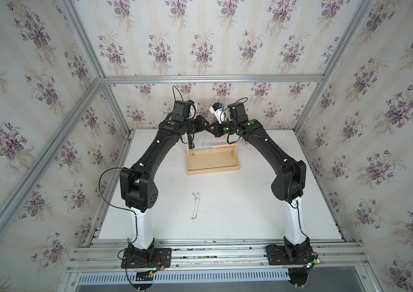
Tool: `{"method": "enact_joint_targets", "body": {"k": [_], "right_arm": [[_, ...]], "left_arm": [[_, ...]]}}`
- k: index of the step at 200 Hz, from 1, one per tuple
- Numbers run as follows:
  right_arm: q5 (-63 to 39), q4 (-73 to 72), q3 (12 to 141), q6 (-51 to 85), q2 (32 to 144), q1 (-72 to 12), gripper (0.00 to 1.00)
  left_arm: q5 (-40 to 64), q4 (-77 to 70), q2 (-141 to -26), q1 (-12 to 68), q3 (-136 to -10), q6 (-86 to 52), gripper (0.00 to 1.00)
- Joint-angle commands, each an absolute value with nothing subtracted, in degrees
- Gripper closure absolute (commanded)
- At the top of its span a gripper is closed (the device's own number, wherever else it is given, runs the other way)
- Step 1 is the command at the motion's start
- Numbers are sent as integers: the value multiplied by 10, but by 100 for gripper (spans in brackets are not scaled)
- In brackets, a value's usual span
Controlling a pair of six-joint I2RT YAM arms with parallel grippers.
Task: Hang the necklace on the jewelry display stand
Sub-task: Hang the necklace on the stand.
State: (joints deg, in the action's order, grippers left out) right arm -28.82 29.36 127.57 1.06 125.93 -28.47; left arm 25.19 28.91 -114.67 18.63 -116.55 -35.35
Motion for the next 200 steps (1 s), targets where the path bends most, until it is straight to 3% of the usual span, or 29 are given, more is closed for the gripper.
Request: {"method": "enact_joint_targets", "body": {"k": [1,86,136,200], "right_arm": [[-295,279,1277,3,1252,-284,84],[-300,275,1276,7,1245,-284,85],[-303,273,1273,7,1238,-284,85],[-306,267,1274,13,1245,-284,85]], "left_arm": [[269,288,-1151,186,-1178,-355,66],[324,259,-1163,181,-1169,-382,66],[292,280,-1152,178,-1169,-368,66],[340,196,-1099,160,-1104,-408,65]]}}
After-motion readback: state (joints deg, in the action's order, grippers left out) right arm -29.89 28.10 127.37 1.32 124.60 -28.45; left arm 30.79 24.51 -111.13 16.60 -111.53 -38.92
